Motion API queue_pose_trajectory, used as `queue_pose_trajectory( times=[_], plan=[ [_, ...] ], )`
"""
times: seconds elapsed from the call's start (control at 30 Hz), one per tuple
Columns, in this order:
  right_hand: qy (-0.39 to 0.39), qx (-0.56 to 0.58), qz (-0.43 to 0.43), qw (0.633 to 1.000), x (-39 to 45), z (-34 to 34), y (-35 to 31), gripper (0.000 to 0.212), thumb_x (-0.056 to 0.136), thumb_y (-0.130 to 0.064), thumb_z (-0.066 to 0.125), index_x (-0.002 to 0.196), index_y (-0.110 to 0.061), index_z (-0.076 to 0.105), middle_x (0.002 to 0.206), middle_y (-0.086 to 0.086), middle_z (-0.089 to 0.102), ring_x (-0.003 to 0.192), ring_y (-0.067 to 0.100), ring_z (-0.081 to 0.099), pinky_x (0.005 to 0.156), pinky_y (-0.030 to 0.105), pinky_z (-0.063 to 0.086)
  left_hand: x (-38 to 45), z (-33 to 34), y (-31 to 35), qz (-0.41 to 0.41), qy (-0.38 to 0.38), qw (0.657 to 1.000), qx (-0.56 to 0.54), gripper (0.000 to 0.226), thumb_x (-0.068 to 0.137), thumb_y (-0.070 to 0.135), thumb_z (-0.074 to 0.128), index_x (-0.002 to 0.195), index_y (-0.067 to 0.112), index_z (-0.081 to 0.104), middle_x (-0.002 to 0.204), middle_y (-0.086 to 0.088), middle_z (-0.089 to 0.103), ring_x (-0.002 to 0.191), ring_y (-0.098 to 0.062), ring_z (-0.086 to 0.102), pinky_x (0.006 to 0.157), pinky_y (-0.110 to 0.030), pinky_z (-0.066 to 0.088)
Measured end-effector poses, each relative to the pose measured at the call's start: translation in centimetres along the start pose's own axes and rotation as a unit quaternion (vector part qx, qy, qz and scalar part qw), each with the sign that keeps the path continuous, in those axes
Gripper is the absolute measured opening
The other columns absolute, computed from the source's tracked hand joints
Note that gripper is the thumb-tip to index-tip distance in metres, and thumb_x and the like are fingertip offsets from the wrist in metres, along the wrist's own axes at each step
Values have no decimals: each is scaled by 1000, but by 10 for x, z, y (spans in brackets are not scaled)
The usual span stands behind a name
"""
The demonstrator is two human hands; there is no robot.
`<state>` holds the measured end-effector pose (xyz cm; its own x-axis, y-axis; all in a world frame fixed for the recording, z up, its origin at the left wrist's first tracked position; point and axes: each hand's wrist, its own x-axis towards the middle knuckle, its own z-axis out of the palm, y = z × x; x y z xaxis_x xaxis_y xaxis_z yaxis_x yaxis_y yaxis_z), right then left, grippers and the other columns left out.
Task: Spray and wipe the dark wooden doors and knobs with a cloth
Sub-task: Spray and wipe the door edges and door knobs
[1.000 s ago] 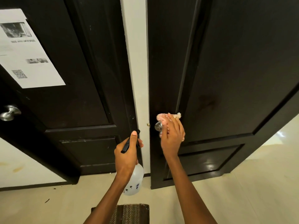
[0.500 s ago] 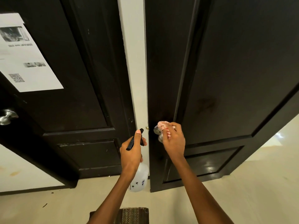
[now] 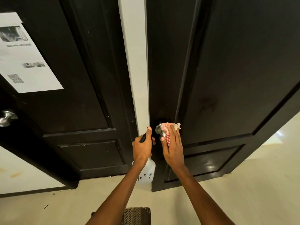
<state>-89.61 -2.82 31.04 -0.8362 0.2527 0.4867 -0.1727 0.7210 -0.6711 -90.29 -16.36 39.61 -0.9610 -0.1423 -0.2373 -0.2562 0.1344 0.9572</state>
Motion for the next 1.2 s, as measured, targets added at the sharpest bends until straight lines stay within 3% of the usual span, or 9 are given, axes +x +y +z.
queue_pose_trajectory(
  times=[0.13,0.3,0.4,0.53,0.63,0.73,0.83,1.07,1.2],
  plan=[
    [-9,-31,-31,999,1,-2,1,55,108,-44,31,159,-28,19,163,1,31,156,15,9,126,36,6,8,5,-3,-7,-7,1000,1,64,97,67,53,80,9,73,67,-5,70,56,-16,61,54,-30,46],
    [2,-6,10,1000,-3,3,0,55,108,-45,34,159,-31,20,165,-5,27,156,16,13,124,37,15,13,8,-6,-12,-7,1000,16,62,96,69,52,89,12,73,80,-3,75,61,-15,62,50,-27,46],
    [8,19,29,999,-4,5,0,56,107,-49,31,159,-30,20,165,-4,26,156,15,13,123,38,20,16,8,-7,-4,-13,1000,18,60,95,71,52,85,16,74,83,-2,76,62,-17,61,57,-31,48],
    [20,51,41,998,-9,6,-5,54,106,-53,29,157,-41,12,165,-1,25,153,2,10,118,13,14,15,7,1,12,-34,999,22,63,98,65,53,76,10,73,66,-4,71,48,-10,56,52,-28,44],
    [27,65,40,997,-11,4,-9,53,106,-55,28,154,-52,7,164,-6,22,152,-3,10,115,7,14,15,6,3,13,-35,999,27,63,97,65,55,73,10,72,61,-2,66,50,-11,57,55,-29,45],
    [28,83,35,996,-11,3,-11,52,106,-56,27,154,-54,9,165,-7,21,154,6,14,118,14,17,18,6,6,14,-45,998,40,59,97,65,55,76,13,72,62,1,66,51,-11,56,55,-29,45],
    [26,83,40,995,-11,3,-12,52,105,-57,27,152,-59,5,164,-10,20,154,4,11,118,10,13,21,4,7,16,-50,997,54,58,96,67,54,77,16,73,69,-1,71,50,-11,55,49,-27,44],
    [32,84,43,995,-9,1,-15,55,106,-48,33,152,-59,5,163,-11,21,153,4,13,117,9,14,20,0,4,24,-55,996,62,61,98,65,53,73,12,72,65,-2,71,47,-6,58,60,-30,49],
    [30,59,20,998,-6,-1,-11,55,107,-36,39,156,-46,17,162,-13,25,153,8,19,118,20,19,16,-8,-2,33,-18,998,45,58,101,59,52,84,9,76,80,-6,76,64,-11,65,45,-10,45]
  ],
)
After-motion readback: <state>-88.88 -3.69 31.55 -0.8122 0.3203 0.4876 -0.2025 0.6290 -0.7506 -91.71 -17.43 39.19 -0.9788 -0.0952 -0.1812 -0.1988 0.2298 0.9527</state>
